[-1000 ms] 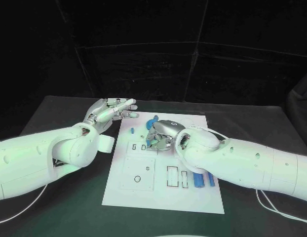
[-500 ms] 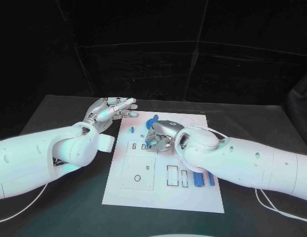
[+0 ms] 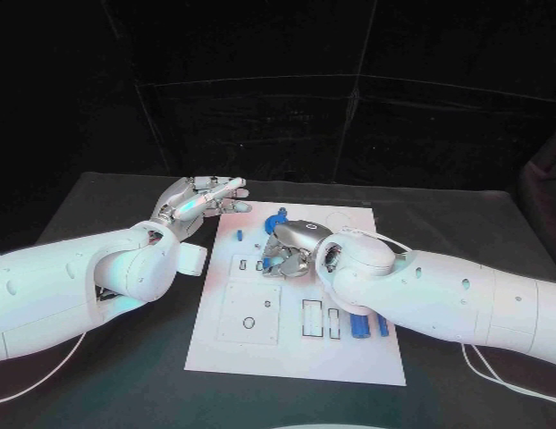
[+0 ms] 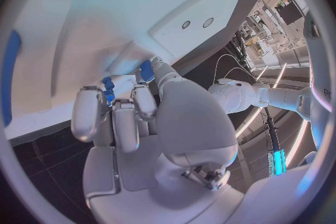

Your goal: Assemble the parts on the task board

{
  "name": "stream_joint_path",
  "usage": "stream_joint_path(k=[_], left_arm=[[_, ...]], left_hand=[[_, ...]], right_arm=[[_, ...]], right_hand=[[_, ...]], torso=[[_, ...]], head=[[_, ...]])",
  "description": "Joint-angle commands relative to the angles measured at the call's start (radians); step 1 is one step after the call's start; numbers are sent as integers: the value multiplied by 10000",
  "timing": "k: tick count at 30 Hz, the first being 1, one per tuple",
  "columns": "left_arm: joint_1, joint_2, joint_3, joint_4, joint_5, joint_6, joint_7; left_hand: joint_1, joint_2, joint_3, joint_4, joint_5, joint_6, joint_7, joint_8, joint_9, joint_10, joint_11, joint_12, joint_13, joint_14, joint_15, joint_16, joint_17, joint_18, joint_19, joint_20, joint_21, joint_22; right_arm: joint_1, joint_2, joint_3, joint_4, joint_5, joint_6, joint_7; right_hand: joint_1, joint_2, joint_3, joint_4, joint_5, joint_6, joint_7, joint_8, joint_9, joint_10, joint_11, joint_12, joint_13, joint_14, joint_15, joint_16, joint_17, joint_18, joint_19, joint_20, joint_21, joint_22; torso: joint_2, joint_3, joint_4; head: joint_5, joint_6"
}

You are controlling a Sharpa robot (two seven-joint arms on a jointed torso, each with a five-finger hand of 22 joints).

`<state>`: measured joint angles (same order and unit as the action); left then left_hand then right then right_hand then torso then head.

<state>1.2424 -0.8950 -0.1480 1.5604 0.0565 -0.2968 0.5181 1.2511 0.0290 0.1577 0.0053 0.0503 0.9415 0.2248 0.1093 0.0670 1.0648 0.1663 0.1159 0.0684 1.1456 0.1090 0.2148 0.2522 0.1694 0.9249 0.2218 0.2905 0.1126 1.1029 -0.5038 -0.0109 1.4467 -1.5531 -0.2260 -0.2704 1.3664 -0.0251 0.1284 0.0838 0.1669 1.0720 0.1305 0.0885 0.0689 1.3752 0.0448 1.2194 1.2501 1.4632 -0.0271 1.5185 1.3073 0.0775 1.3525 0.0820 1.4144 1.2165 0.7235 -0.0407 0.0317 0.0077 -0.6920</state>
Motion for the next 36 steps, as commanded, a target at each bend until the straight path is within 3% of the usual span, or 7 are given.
stream_joint_path(k=[1, 8, 14, 16, 26, 32, 36], left_arm=[[16, 13, 8, 5, -8, 130, 15], [16, 17, 8, -9, -8, 134, 9], [16, 20, 7, -17, -8, 141, 2], [16, 20, 7, -20, -8, 142, -3], [15, 27, 7, -32, -8, 160, -17], [15, 27, 7, -59, -70, 162, -131], [19, -51, 9, -92, -766, 412, -1017]], left_hand=[[43, 76, 4, -54, 2, -9, -12, -26, 5, -19, -23, -36, -1, -50, 21, -42, 13, 145, -48, 44, -60, -13], [43, 76, 4, -54, 2, -9, -12, -26, 5, -19, -23, -36, -1, -50, 21, -42, 13, 145, -48, 44, -60, -13], [43, 76, 4, -54, 2, -9, -12, -26, 5, -19, -23, -36, -1, -50, 21, -42, 13, 145, -48, 44, -60, -13], [43, 76, 4, -54, 2, -9, -12, -26, 5, -19, -23, -36, -1, -50, 21, -42, 13, 145, -48, 44, -60, -13], [25, 87, 15, -75, 3, 21, -20, -21, 7, 18, -33, -29, 2, -19, 11, -63, 32, 148, -29, 39, -62, -24], [9, 118, 64, -129, 1, 204, -152, 44, 26, 229, -143, 20, 19, 210, -85, -21, 112, 167, 136, -27, 5, -14], [-260, 45, 1, -62, 41, 609, -356, 172, 57, 985, -445, 239, 136, 1538, -460, 632, 545, 180, 1057, -391, 509, 188]], right_arm=[[-5, -18, -13, 5, -223, 48, -190], [-5, -22, -13, 19, -297, -201, -316], [-5, -21, -13, 36, -313, -430, -389], [-5, -25, -13, 40, -317, -484, -406], [-5, -44, -13, 80, -323, -643, -435], [-10, -337, -14, 425, -352, -1967, 16], [14, -1088, -6, 1005, 513, -2318, 1377]], right_hand=[[-112, -82, -5, 68, 48, -170, 11, -112, -25, -114, 1, -117, -79, 824, 15, -49, 1485, -24, -94, 30, -76, -34], [-317, -315, -83, 153, 164, -381, 69, -186, -25, -288, 60, -378, -309, 821, 68, -58, 1478, -14, -124, 79, -112, -86], [-655, -520, -260, 376, -124, -646, 108, -215, -21, -411, 110, -554, -481, 813, 113, -78, 1452, 0, -164, 126, -159, -154], [-782, -592, -388, 467, 14, -722, 119, -206, -14, -454, 124, -615, -544, 808, 126, -90, 1433, 6, -180, 140, -178, -183], [-1003, -726, -756, 724, -51, -873, 146, -173, 2, -558, 155, -748, -691, 791, 153, -135, 1366, 23, -228, 168, -238, -270], [-1062, -850, -1234, 970, 102, -994, 173, -151, 9, -637, 181, -825, -793, 775, 175, -180, 1300, 43, -283, 189, -303, -370], [-877, -839, -1537, 1091, 333, -1174, 230, -175, 1, -720, 227, -868, -853, 675, 215, -409, 922, 133, -574, 216, -555, -822]], torso=[[4, 2, 5], [1, 2, 4], [5, 6, -6], [7, 5, -7], [2, 4, -3], [-1, 15, 4], [-17, 21, -27]], head=[[-2, 4], [3, 5], [-4, 3], [-12, -8], [-30, -26], [-10, -9], [23, 56]])
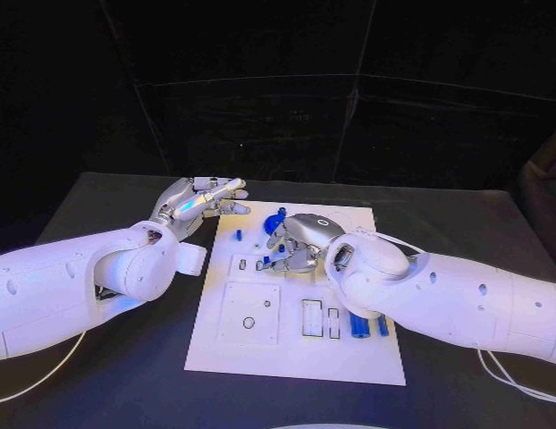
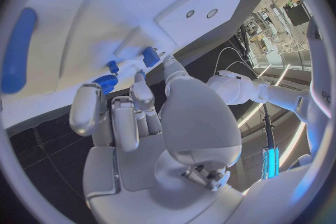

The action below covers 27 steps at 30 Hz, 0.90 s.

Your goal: Assemble the parts on the task board

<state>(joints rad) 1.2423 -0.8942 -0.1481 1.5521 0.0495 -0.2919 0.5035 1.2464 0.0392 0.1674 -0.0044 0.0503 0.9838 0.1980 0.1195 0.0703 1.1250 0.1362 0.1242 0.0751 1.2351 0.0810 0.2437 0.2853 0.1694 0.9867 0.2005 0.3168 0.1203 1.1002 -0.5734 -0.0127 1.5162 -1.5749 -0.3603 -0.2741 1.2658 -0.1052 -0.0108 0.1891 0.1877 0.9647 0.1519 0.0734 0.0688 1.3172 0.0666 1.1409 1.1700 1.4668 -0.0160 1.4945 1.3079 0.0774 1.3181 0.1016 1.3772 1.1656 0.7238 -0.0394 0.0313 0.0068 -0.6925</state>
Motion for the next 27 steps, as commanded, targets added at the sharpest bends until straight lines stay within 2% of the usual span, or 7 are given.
stream_joint_path(k=[1, 6, 9, 13, 15, 22, 27], left_arm=[[45, -100, 11, -8, -1021, 461, -1290], [284, -191, 14, -108, -2796, 1021, -3232], [482, -133, 15, -303, -4043, 1489, -4628], [748, 20, 14, -508, -5699, 2384, -6176], [896, 142, 14, -587, -6425, 2872, -6953], [1392, 835, 6, -992, -8427, 4344, -9016], [1521, 1384, -161, -1410, -8989, 4472, -9662]], left_hand=[[-304, -86, -138, 77, 27, 256, -162, 77, 24, 535, -190, 179, 97, 916, -293, 503, 350, 164, 682, -277, 384, 170], [-799, -164, -453, 387, 1, 736, -567, 199, 88, 1940, -726, 801, 527, 2608, -848, 2306, 1808, 166, 2090, -861, 1260, 572], [-553, 75, -393, 307, -8, 867, -728, 288, 186, 2400, -952, 1824, 1487, 2978, -1265, 8380, 7452, 88, 3163, -1290, 2380, 1206], [-625, 120, -360, 327, -72, 774, -915, 561, 337, 1942, -1064, 3152, 2703, 3023, -1216, 11004, 10170, 50, 3244, -1393, 3119, 1730], [-813, 94, -507, 467, -52, 702, -894, 714, 417, 1663, -1038, 3749, 3240, 3088, -1205, 11739, 11001, 89, 3347, -1473, 3613, 2229], [-1210, 294, -778, 935, 15, 525, -943, 1422, 773, 806, -1114, 5374, 4679, 3273, -1321, 12967, 12480, -812, 5018, -1504, 8671, 8712], [-2514, -34, -1965, 2071, -20, 823, -1229, 2310, 1316, 1703, -1417, 8668, 7947, 3357, -1508, 13271, 12854, -1099, 5259, -1689, 10228, 10835]], right_arm=[[83, -636, 14, 469, 1176, -921, 1754], [508, -1753, 12, 1078, 3820, -258, 2961], [724, -2351, 10, 1360, 5334, -170, 3373], [933, -2917, 9, 1548, 6718, -302, 3982], [1019, -3141, 9, 1570, 7227, -445, 4377], [1221, -3535, 8, 1205, 7984, -718, 5068], [1260, -3542, 8, 1031, 8080, -750, 5186]], right_hand=[[192, -4, -228, 62, 187, -131, 26, -11, 8, -180, 22, -96, -69, 596, 115, -266, 766, 178, -374, 30, -310, -531], [692, 261, -483, 11, 162, -147, 21, 161, 46, -973, 28, -955, -884, 198, 109, -1194, -539, 505, -1510, 41, -1401, -2270], [1050, 734, -595, 62, -1013, -206, 34, 261, 52, -2376, 29, -2982, -2775, -484, 108, -2933, -2625, 911, -2962, 43, -3047, -4652], [1468, 934, -814, -23, -625, -194, -13, 390, 63, -2476, 16, -3557, -3500, -505, 81, -3798, -3346, 1014, -3087, 4, -3739, -5384], [1658, 989, -848, -101, -402, -130, -19, 455, 74, -2453, -31, -3661, -3658, -494, 49, -4005, -3492, 1016, -3081, -3, -3891, -5536], [1873, 1079, -1015, -169, -263, -154, -28, 504, 57, -2388, -45, -3827, -3972, -426, 36, -4306, -3605, 1030, -3042, -22, -4177, -5796], [1899, 1120, -1072, -165, -257, -151, -32, 524, 55, -2353, -49, -3842, -4044, -380, 31, -4317, -3552, 1024, -2979, -27, -4201, -5791]], torso=[[-25, -5, -18], [-71, 0, -57], [-135, 48, -113], [-238, 116, -164], [-283, 154, -181], [-458, 278, -201], [-514, 325, -214]], head=[[15, 83], [31, 104], [64, 94], [124, 45], [167, 48], [270, -35], [296, -85]])
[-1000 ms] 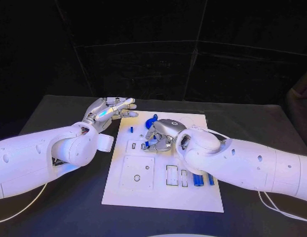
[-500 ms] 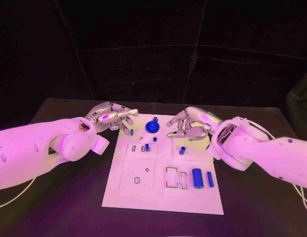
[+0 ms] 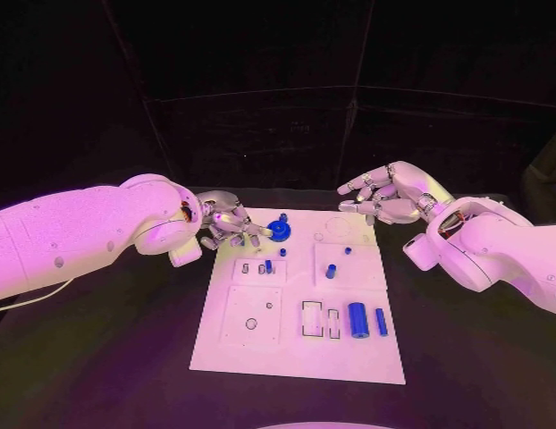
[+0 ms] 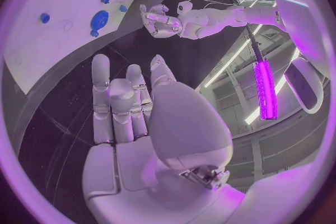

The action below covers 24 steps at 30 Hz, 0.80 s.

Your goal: Assemble the parts on the task board

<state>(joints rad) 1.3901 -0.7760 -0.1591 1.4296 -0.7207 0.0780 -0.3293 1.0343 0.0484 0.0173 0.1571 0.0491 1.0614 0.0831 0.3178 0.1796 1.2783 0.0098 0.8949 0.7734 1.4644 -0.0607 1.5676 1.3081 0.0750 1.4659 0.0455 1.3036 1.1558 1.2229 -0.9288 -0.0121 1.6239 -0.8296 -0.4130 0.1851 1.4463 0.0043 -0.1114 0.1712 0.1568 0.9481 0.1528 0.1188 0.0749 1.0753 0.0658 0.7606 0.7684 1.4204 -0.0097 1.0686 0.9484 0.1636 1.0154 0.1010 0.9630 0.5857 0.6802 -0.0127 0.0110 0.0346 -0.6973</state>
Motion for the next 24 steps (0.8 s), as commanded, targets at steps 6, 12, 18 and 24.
stream_joint_path(k=[6, 12, 18, 24], left_arm=[[107, 885, -223, -603, -1685, 846, -1902], [122, 1408, -307, -984, -1893, 1219, -2399], [123, 1860, -385, -1412, -1958, 1596, -2685], [118, 2138, -427, -1681, -2045, 1961, -2814]], left_hand=[[-85, -101, -1320, 915, -24, -223, -254, 1376, 1092, 311, -279, 2557, 2653, 1064, -221, 32, 2627, -267, 441, -252, 980, 1320], [106, 9, -1693, 1064, -27, -524, -288, 1858, 1553, 297, -289, 2823, 2946, 1064, -236, 32, 2627, -287, 414, -262, 1134, 1530], [339, 166, -2030, 1130, -26, -872, -286, 2275, 1993, 209, -278, 2876, 3015, 1064, -218, 32, 2627, -284, 360, -247, 1193, 1602], [437, 262, -2153, 1137, -24, -1011, -281, 2432, 2168, 185, -271, 2887, 3035, 1064, -210, 32, 2627, -285, 343, -235, 1220, 1641]], right_arm=[[51, 52, 2, -153, 661, -286, 613], [55, 90, 2, -219, 669, -378, 634], [57, 141, 2, -287, 671, -382, 589], [57, 193, 2, -343, 672, -363, 537]], right_hand=[[104, 44, -111, 19, 65, 31, -49, 91, -5, 98, -48, -38, -69, 120, -40, -55, 85, 155, 103, -26, -59, 26], [113, 49, -195, 24, 150, 10, -53, 96, -13, 137, -55, -34, -130, 166, -47, -65, 134, 148, 176, -35, -70, 38], [120, 54, -255, 29, 227, -10, -53, 97, -19, 144, -55, -39, -175, 177, -49, -126, 111, 150, 198, -39, -108, 3], [117, 61, -299, 39, 283, -31, -49, 95, -24, 141, -52, -45, -207, 178, -48, -177, 88, 154, 197, -41, -149, -41]], torso=[[-73, 62, -12], [-49, 45, -26], [-49, 31, -22], [-47, 29, -20]], head=[[77, -59], [136, -104], [167, -208], [195, -303]])
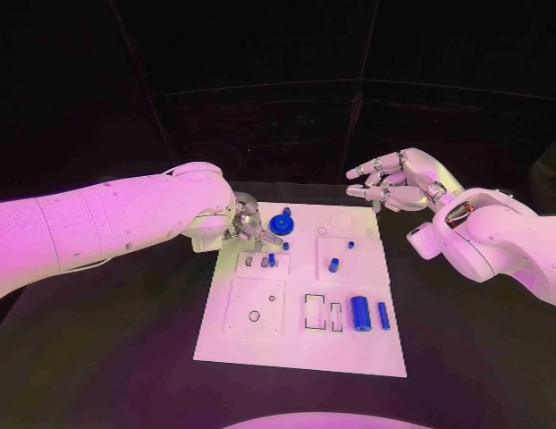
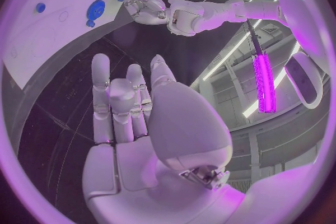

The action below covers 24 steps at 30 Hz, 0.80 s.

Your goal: Assemble the parts on the task board

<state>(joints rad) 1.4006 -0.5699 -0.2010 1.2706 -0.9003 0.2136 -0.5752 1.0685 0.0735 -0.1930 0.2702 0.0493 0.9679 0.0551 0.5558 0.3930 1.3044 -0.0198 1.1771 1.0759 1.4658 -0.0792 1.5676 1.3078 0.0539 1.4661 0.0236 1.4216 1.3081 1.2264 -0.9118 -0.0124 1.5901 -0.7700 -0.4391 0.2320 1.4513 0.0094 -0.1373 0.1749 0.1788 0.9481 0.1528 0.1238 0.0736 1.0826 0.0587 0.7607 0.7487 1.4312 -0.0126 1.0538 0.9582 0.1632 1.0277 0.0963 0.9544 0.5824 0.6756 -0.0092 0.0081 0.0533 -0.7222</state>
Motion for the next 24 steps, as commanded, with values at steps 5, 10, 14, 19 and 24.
stream_joint_path(k=[5, 10, 14, 19, 24], left_arm=[[4, 234, -49, -223, -285, 730, -393], [0, 316, -63, -246, -295, 782, -403], [-1, 357, -68, -234, -298, 781, -399], [-2, 399, -70, -209, -299, 864, -403], [-5, 466, -71, -174, -300, 913, -395]], left_hand=[[178, 72, -58, -25, -23, -136, 5, 99, 96, -93, 30, 60, 6, 1050, -20, 32, 2630, -75, 338, -10, 55, 142], [221, 101, -69, -44, -23, -160, 6, 136, 137, -89, 32, 72, 22, 1050, -17, 32, 2630, -76, 335, -5, 63, 153], [236, 112, -74, -51, -22, -166, 5, 154, 155, -91, 32, 71, 22, 1050, -16, 32, 2630, -75, 333, -3, 64, 155], [248, 125, -80, -56, -22, -172, 4, 172, 172, -89, 32, 76, 27, 1050, -15, 32, 2630, -76, 333, -1, 69, 163], [355, 226, -61, -113, -18, -206, -4, 268, 274, -69, 26, 105, 62, 1050, -18, 32, 2630, -72, 322, 5, 70, 163]], right_arm=[[23, 61, 6, -40, 76, -80, 23], [23, 94, 5, -74, 77, -64, -14], [23, 130, 5, -108, 77, -59, -38], [22, 180, 5, -152, 77, -38, -69], [22, 254, 4, -235, 77, 33, -122]], right_hand=[[82, 27, -109, 9, 184, -74, -41, 39, -20, 53, 24, -56, -66, 76, -15, -109, -32, 162, 77, 6, -129, -68], [123, 51, -177, 8, 368, -100, -38, 43, -22, 41, 26, -62, -128, 90, -15, -177, -33, 164, 93, 6, -187, -112], [128, 54, -195, 10, 404, -107, -36, 44, -23, 38, 26, -63, -142, 91, -14, -201, -42, 167, 90, 6, -208, -134], [135, 59, -219, 13, 453, -115, -35, 46, -24, 34, 27, -64, -161, 94, -14, -221, -42, 167, 96, 7, -224, -145], [153, 105, -234, 23, 515, -103, -37, 62, -19, 37, 24, -62, -189, 111, -15, -214, 1, 165, 115, 6, -234, -141]], torso=[[1, -11, 4], [-5, -4, 13], [-9, -5, 16], [-2, -5, 15], [-9, -8, 17]], head=[[16, -120], [3, -168], [-7, -174], [16, -183], [30, -183]])
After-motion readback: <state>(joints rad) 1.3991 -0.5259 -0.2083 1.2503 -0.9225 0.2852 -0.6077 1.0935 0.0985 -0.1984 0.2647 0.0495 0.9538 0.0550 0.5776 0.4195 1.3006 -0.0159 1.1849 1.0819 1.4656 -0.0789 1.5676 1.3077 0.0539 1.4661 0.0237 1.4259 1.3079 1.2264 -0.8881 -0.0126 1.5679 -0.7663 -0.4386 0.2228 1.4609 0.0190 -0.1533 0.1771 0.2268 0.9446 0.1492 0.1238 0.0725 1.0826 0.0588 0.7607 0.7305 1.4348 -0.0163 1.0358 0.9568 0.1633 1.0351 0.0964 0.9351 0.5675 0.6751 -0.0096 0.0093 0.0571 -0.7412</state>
